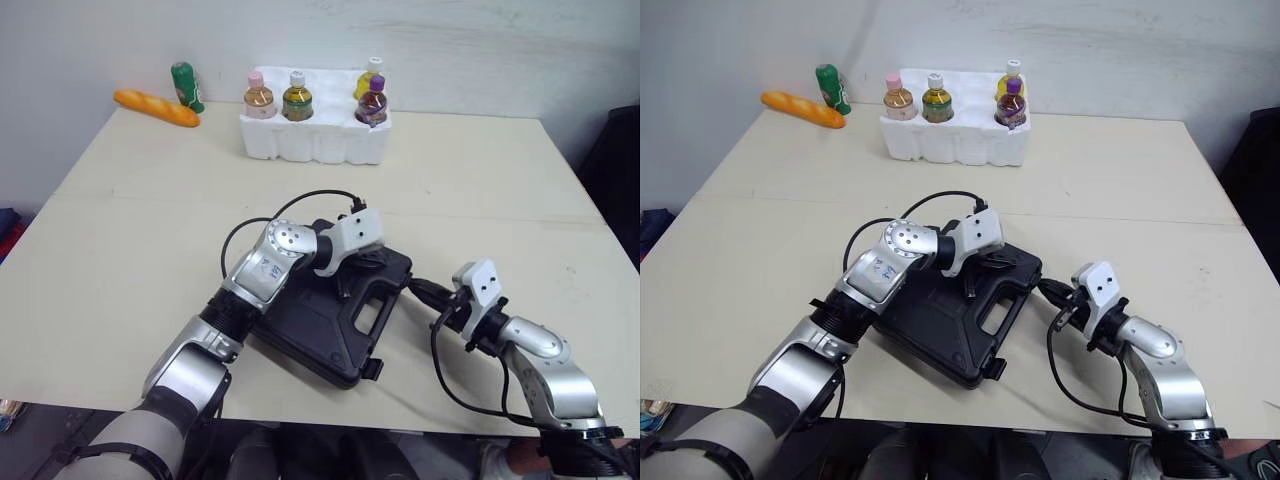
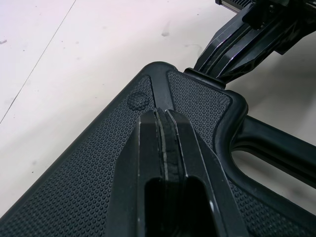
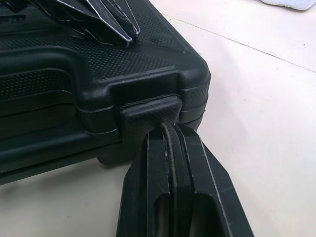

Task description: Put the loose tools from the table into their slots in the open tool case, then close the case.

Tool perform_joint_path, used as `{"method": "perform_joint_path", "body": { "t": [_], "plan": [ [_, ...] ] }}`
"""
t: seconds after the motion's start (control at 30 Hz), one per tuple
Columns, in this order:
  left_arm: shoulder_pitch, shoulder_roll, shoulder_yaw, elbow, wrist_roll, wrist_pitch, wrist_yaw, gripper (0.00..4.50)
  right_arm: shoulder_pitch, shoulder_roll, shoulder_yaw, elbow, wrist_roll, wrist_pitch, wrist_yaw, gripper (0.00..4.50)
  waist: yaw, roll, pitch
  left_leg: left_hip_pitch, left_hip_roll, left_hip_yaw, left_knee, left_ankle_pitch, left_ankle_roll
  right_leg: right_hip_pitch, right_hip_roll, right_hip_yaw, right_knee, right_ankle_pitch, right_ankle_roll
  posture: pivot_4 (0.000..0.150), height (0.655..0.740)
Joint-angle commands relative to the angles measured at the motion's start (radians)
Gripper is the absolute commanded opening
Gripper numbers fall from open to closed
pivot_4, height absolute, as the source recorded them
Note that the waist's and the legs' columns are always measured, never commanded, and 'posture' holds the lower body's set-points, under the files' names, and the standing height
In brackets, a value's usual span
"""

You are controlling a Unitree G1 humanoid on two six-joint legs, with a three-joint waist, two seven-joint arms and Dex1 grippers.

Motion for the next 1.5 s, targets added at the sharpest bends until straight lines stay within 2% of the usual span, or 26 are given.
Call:
{"method": "perform_joint_path", "body": {
  "t": [0.03,0.5,0.7,0.87,1.2,1.37,1.5],
  "plan": [
    [0.071,0.007,-0.064,0.076,0.057,0.092,-0.002,0.04,-0.02,-0.016,0.001,-0.03,0.014,-0.003,0.026,0.0,0.0,0.0,0.0,0.0,0.0,0.0,0.0,0.0,0.0,0.0,0.0,0.0,0.0,0.0,0.0,0.15,0.7378],
    [0.089,0.01,-0.077,0.055,0.066,0.096,-0.004,0.04,-0.073,-0.026,0.03,-0.053,-0.002,0.009,0.048,0.0,-0.004,0.0,0.0,0.0,0.0,0.0,-0.001,0.0,0.0,0.0,0.0,0.0,0.0,0.0,0.0,0.15,0.7378],
    [0.107,0.02,-0.089,0.024,0.061,0.088,-0.024,0.04,-0.072,-0.04,0.054,-0.103,0.002,0.044,0.066,0.0,-0.017,0.0,0.0,0.006,0.0,0.001,-0.013,0.002,0.0,0.002,0.0,0.001,-0.005,0.0,-0.002,0.15,0.7378],
    [0.107,0.015,-0.085,0.026,0.061,0.098,-0.017,0.04,-0.083,-0.031,0.055,-0.104,-0.019,0.014,0.054,0.0,-0.022,0.0,0.0,0.006,0.0,0.001,-0.014,0.003,-0.003,0.003,0.0,0.0,-0.007,0.0,-0.003,0.15,0.7378],
    [0.111,0.016,-0.083,0.031,0.061,0.109,-0.012,0.04,-0.11,-0.051,0.081,-0.162,0.002,0.095,0.085,0.0,-0.027,0.0,0.0,0.007,0.001,0.001,-0.015,0.003,-0.003,0.003,0.0,0.001,-0.007,0.0,-0.003,0.15,0.7378],
    [0.105,0.012,-0.045,0.0,0.045,0.033,0.003,0.04,-0.098,-0.063,0.059,-0.16,-0.01,0.089,0.079,0.0,-0.028,0.0,0.0,0.007,0.001,0.001,-0.016,0.003,-0.003,0.003,0.0,0.001,-0.008,0.0,-0.003,0.15,0.7378],
    [0.079,-0.032,0.065,-0.123,-0.048,0.023,0.013,0.04,-0.06,-0.115,0.01,-0.155,-0.015,0.067,0.102,0.0,-0.022,0.001,0.002,0.005,0.001,0.002,-0.016,0.003,-0.003,0.0,0.0,0.002,-0.008,0.0,-0.003,0.15,0.7378]
  ]
}}
